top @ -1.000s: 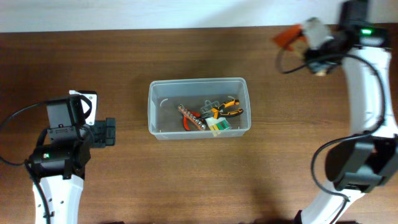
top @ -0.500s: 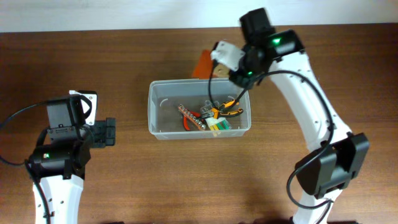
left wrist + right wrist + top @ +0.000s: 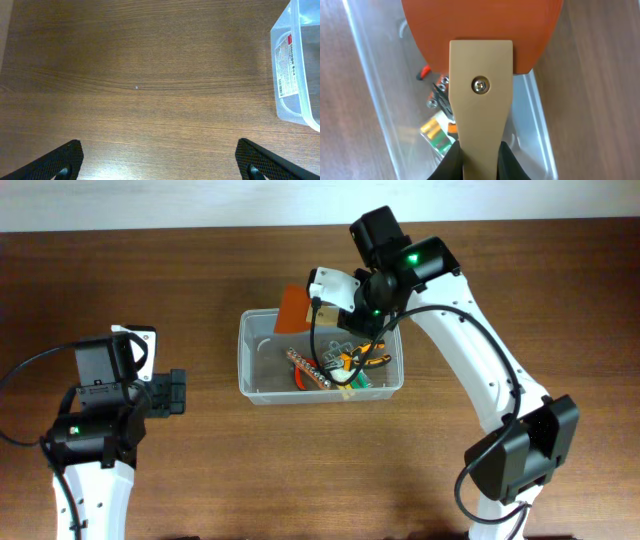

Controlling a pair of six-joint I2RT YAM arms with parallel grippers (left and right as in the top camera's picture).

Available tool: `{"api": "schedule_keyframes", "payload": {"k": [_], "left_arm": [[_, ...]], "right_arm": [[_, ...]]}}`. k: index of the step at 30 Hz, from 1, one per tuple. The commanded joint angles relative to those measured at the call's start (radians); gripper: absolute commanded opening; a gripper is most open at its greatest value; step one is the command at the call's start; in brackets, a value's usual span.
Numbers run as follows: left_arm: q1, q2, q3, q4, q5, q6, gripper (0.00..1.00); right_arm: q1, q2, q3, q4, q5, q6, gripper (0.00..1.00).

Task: Pack container
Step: 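Lift the orange scraper and carry it left over the container, then lower the scraper into the container and open the right gripper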

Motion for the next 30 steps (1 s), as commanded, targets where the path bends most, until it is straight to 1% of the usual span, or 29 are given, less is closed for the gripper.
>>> {"api": "schedule_keyframes", "payload": {"k": [1, 17, 30], "left_arm": [[0.005, 0.003, 0.017, -0.001, 0.011, -0.012, 0.99], [0.005, 0.003, 0.017, -0.001, 0.011, -0.012, 0.99], [0.005, 0.003, 0.017, -0.001, 0.011, -0.012, 0.99]], "right_arm": [[0.016, 0.036, -0.008, -0.004, -0.056, -0.011, 0.04], [0.045, 0.180, -0.008, -0.008, -0.065, -0.010, 0.04], [0.088, 0.217, -0.008, -0.011, -0.086, -0.037, 0.06]]}}
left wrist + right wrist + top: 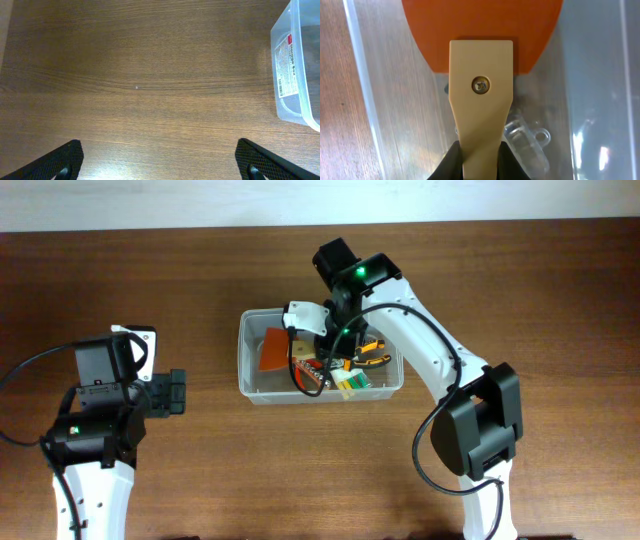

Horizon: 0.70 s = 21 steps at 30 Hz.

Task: Pack container
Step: 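Lower the scraper into the container and open the right gripper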

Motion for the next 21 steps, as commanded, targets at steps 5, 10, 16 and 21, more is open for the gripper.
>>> {"api": "schedule_keyframes", "payload": {"k": [5, 10, 16, 21], "left_arm": [[0.005, 0.003, 0.017, -0.001, 0.011, -0.011, 0.99], [0.005, 0.003, 0.017, -0.001, 0.011, -0.012, 0.99], [0.005, 0.003, 0.017, -0.001, 0.011, -0.011, 0.99], [0.005, 0.003, 0.017, -0.001, 0.011, -0.012, 0.99]], "right_arm": [[0.008, 0.043, -0.005, -0.002, -0.035, -0.017, 0.11], [0.008, 0.043, -0.005, 0.014, -0.035, -0.017, 0.20], [0.006, 0.043, -0.005, 0.016, -0.035, -0.017, 0.52], [0.006, 0.043, -0.005, 0.013, -0.030, -0.017, 0.99]]}}
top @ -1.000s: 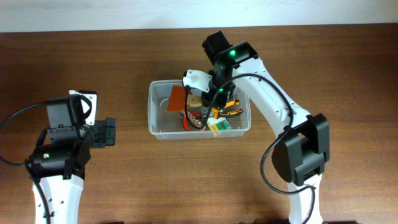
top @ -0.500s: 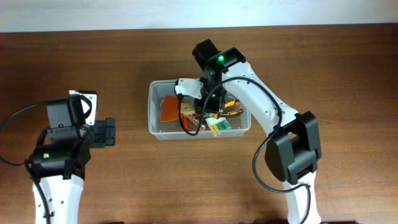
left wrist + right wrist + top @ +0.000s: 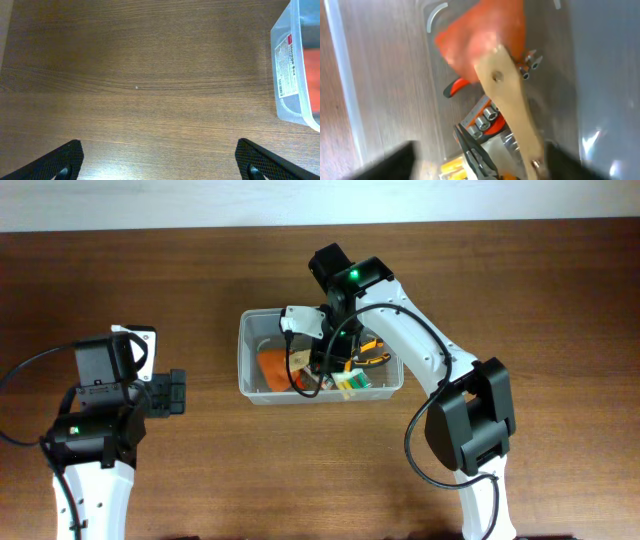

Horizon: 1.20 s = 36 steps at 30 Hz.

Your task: Pack container

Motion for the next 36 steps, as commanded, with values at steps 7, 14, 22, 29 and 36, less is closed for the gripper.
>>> {"api": "schedule_keyframes", "payload": {"k": [7, 14, 22, 29, 36], "left_arm": [[0.005, 0.003, 0.017, -0.001, 0.011, -0.012, 0.99], [0.005, 0.003, 0.017, -0.002, 0.011, -0.012, 0.99], [0.005, 0.003, 0.017, -0.016, 0.011, -0.012, 0.99], [0.005, 0.003, 0.017, -0.016, 0.011, -0.012, 0.99], [0.005, 0.003, 0.017, -0.016, 0.011, -0.012, 0.99]], "right_arm": [[0.003, -0.010, 0.097, -0.059, 0.018, 0.008, 0.99], [-0.014, -0.047, 0.419, -0.082, 0.352, 0.255, 0.99], [-0.106, -0.066, 0.770, -0.177, 0.605, 0.593, 0.99], [-0.155, -0.068, 0.800, -0.345, 0.612, 0.604, 0.99], [-0.321, -0.068, 0.800, -0.410, 0.621, 0.805, 0.99]]}}
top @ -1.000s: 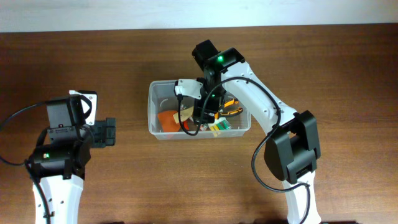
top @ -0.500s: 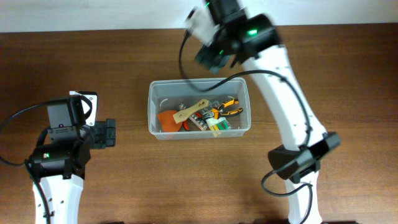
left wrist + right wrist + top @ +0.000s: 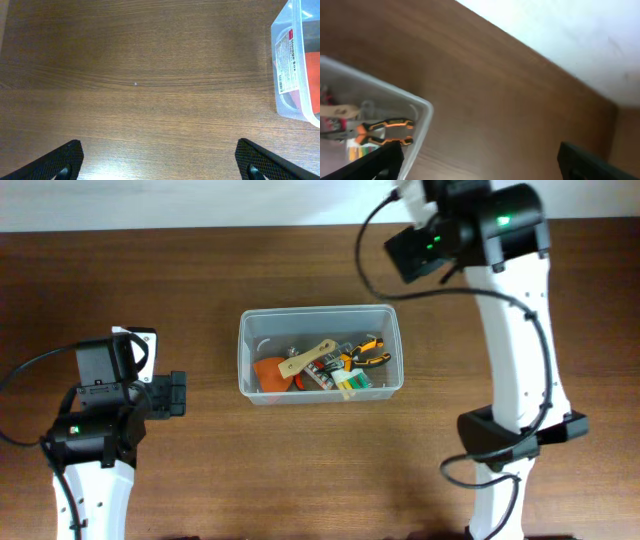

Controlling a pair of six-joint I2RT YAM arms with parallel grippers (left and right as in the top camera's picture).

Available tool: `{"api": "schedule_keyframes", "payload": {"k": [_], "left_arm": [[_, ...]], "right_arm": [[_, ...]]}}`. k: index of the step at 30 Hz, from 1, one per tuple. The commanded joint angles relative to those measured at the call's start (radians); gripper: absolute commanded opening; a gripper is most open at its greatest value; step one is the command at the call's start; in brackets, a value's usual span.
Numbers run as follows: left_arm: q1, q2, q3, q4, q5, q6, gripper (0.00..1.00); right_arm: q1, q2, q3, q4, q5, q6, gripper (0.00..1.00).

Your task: Pack container

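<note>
The clear plastic container [image 3: 243, 350] stands mid-table and holds an orange spatula [image 3: 306, 361] with a pale wooden handle, lying flat across orange-and-black pliers [image 3: 366, 352] and other small items. My right gripper [image 3: 480, 167] is open and empty, raised high over the table behind the container's right corner [image 3: 422, 107]; the pliers [image 3: 385, 131] show at the left of its view. My left gripper [image 3: 160, 162] is open over bare wood, left of the container [image 3: 295, 65].
The brown wooden table [image 3: 520, 480] meets a white wall or floor strip [image 3: 560, 35] along its far edge. The right arm's base [image 3: 515, 435] stands right of the container, and the left arm [image 3: 100, 430] at the left.
My right gripper has left the container and now sits high near the table's far edge, open. The spatula lies settled in the container, its handle pointing to the right.
My right gripper held the spatula by its handle over the container's far rim. Then it held it down inside the container. Then the spatula was loose and tilted among the tools. Now the gripper is away and empty. The left arm stayed still throughout.
</note>
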Motion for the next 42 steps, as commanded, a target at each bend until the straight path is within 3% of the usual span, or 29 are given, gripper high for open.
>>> {"api": "schedule_keyframes", "payload": {"k": [1, 7, 17, 33, 42], "left_arm": [[0.005, 0.002, 0.017, 0.000, 0.010, -0.009, 0.99], [0.005, 0.002, 0.017, 0.000, 0.011, -0.009, 0.99], [0.005, 0.002, 0.017, 0.000, 0.011, -0.009, 0.99], [0.005, 0.002, 0.017, 0.000, 0.010, -0.009, 0.99], [0.005, 0.002, 0.017, 0.000, 0.010, -0.009, 0.99]], "right_arm": [[-0.136, -0.003, 0.008, -0.028, 0.034, 0.176, 0.99], [-0.290, -0.003, 0.008, -0.092, 0.032, 0.270, 0.99], [-0.468, -0.003, -0.004, -0.091, -0.024, 0.217, 0.99], [-0.453, -0.103, -0.019, -0.092, -0.087, 0.209, 0.99], [-0.453, -0.146, -0.209, -0.091, -0.088, 0.208, 0.99]]}}
